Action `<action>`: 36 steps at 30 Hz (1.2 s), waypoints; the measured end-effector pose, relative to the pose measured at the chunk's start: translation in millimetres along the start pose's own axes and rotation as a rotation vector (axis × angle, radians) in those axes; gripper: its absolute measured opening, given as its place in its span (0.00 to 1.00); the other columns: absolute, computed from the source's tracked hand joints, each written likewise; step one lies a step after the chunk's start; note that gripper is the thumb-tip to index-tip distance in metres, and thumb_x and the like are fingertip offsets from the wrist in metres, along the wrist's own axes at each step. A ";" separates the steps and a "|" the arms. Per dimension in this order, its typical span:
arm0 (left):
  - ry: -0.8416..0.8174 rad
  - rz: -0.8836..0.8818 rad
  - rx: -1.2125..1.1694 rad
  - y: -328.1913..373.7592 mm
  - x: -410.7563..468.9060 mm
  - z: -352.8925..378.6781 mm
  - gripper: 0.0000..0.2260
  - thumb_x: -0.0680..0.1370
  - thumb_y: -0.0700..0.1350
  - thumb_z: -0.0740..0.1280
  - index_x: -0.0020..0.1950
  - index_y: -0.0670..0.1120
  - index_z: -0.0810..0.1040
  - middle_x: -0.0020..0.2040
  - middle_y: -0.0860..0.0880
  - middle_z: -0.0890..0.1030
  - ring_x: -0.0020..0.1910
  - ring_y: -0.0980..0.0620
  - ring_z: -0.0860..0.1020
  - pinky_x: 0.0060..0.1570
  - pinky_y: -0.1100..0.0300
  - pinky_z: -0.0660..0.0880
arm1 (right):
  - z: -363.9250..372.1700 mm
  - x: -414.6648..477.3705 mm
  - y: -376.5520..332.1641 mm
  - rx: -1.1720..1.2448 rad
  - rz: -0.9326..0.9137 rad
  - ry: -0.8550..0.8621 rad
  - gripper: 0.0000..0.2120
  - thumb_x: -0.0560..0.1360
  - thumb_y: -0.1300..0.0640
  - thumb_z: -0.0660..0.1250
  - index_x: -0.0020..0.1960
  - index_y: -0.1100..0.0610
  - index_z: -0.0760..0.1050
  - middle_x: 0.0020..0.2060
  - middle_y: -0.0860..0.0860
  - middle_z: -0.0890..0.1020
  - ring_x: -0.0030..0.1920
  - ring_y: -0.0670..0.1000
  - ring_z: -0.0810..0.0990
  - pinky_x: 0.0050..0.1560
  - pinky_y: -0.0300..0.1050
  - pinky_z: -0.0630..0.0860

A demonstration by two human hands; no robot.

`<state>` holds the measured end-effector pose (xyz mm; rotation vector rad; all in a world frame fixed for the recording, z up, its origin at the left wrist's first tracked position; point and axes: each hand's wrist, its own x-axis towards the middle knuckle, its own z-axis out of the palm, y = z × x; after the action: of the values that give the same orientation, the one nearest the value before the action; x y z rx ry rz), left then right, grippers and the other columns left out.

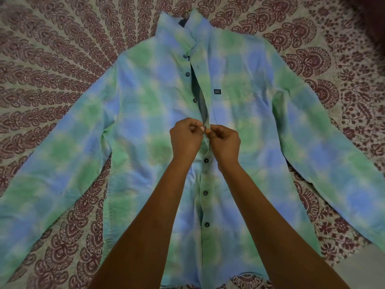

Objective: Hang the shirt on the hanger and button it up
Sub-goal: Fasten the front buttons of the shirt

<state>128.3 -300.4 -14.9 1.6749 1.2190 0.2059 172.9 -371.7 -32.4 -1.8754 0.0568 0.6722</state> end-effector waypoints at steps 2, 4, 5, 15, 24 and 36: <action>0.007 -0.017 -0.013 0.3 0.8 -0.6 0.07 0.73 0.36 0.68 0.38 0.47 0.78 0.39 0.46 0.82 0.40 0.46 0.82 0.49 0.49 0.80 | 0.6 0.1 -1.2 -0.016 -0.003 -0.001 0.05 0.72 0.64 0.68 0.46 0.63 0.82 0.40 0.53 0.83 0.43 0.50 0.81 0.53 0.47 0.78; 0.021 -0.041 -0.022 0.8 1.6 -0.8 0.07 0.73 0.36 0.68 0.38 0.47 0.78 0.38 0.47 0.82 0.40 0.46 0.82 0.49 0.50 0.80 | 0.5 0.2 -0.8 -0.029 -0.010 -0.016 0.06 0.72 0.64 0.68 0.47 0.63 0.81 0.42 0.56 0.84 0.43 0.50 0.80 0.53 0.45 0.78; 0.026 -0.047 -0.022 0.5 2.4 -0.5 0.07 0.73 0.36 0.68 0.38 0.47 0.78 0.38 0.48 0.81 0.40 0.47 0.82 0.49 0.51 0.80 | 0.4 0.3 0.9 -0.035 -0.011 -0.021 0.06 0.72 0.64 0.68 0.48 0.63 0.81 0.43 0.56 0.84 0.43 0.50 0.81 0.53 0.46 0.78; -0.097 -0.029 0.125 2.2 13.6 -2.3 0.04 0.73 0.36 0.68 0.40 0.43 0.81 0.42 0.43 0.83 0.41 0.44 0.82 0.49 0.49 0.79 | -1.8 -3.3 9.8 0.018 -0.031 -0.071 0.09 0.75 0.66 0.62 0.49 0.59 0.81 0.39 0.49 0.81 0.38 0.47 0.78 0.47 0.44 0.76; -0.127 -0.097 0.084 -3.0 17.8 -0.6 0.09 0.71 0.31 0.65 0.46 0.39 0.82 0.46 0.38 0.83 0.47 0.39 0.81 0.53 0.47 0.78 | -8.3 11.3 8.6 0.191 0.140 -0.134 0.09 0.71 0.69 0.68 0.36 0.57 0.79 0.25 0.46 0.81 0.27 0.42 0.78 0.35 0.36 0.77; -0.086 -0.297 -0.225 -12.5 15.5 5.9 0.05 0.73 0.37 0.69 0.37 0.45 0.79 0.42 0.44 0.82 0.36 0.52 0.79 0.37 0.64 0.77 | -0.3 9.9 15.0 -0.211 -0.157 -0.034 0.05 0.70 0.58 0.72 0.43 0.60 0.80 0.34 0.49 0.81 0.34 0.46 0.79 0.40 0.39 0.78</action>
<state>131.7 -292.1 -33.7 1.2803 1.3109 0.0830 176.1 -375.4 -49.7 -2.0448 -0.1882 0.6207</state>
